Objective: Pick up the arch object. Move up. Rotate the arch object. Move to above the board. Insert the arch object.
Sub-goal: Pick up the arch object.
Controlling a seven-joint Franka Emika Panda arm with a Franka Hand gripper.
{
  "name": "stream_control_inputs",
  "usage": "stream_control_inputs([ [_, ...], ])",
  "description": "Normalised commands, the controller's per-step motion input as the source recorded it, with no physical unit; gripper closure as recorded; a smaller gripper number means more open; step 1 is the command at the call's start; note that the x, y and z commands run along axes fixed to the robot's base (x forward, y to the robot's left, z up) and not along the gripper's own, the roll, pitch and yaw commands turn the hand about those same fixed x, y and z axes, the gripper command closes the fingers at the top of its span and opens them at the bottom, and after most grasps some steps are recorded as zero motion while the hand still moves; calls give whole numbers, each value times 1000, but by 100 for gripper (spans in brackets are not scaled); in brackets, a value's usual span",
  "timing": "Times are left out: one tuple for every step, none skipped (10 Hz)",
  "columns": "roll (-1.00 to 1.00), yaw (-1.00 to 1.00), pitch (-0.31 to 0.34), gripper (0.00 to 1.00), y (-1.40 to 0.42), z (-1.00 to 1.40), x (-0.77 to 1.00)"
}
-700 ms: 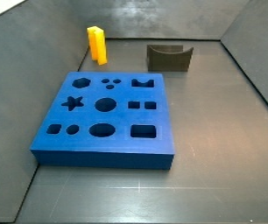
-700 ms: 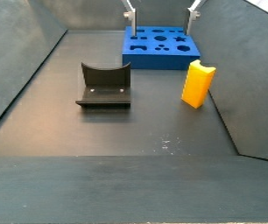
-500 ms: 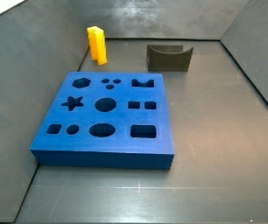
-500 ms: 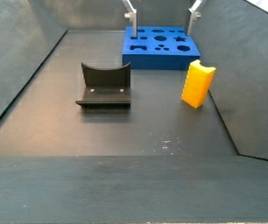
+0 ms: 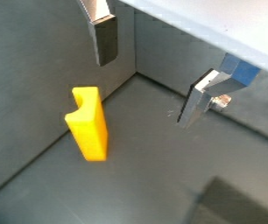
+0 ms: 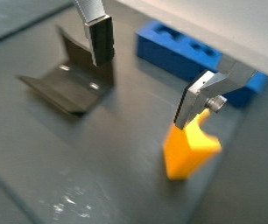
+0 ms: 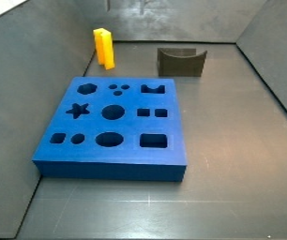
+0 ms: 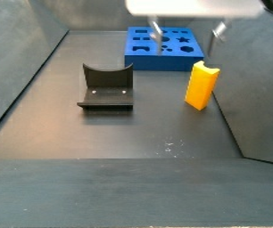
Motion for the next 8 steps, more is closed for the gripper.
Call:
stream_control_inputs([
  [-16,-789,-54,0,51,-529,-469],
  [0,-806,-24,0,83,-349,-466],
  [0,-794,-34,0,63,-280,-454],
  [-23,-771,-47,0,17,-77,-414],
  [-189,-783,-86,0,0,-180,-234],
  [-304,-700,-163,0,-117,-423,-203],
  [-303,-620,-171,0,-217,-443,-234],
  [-261,-563,-141,0,-269,-523,-171],
])
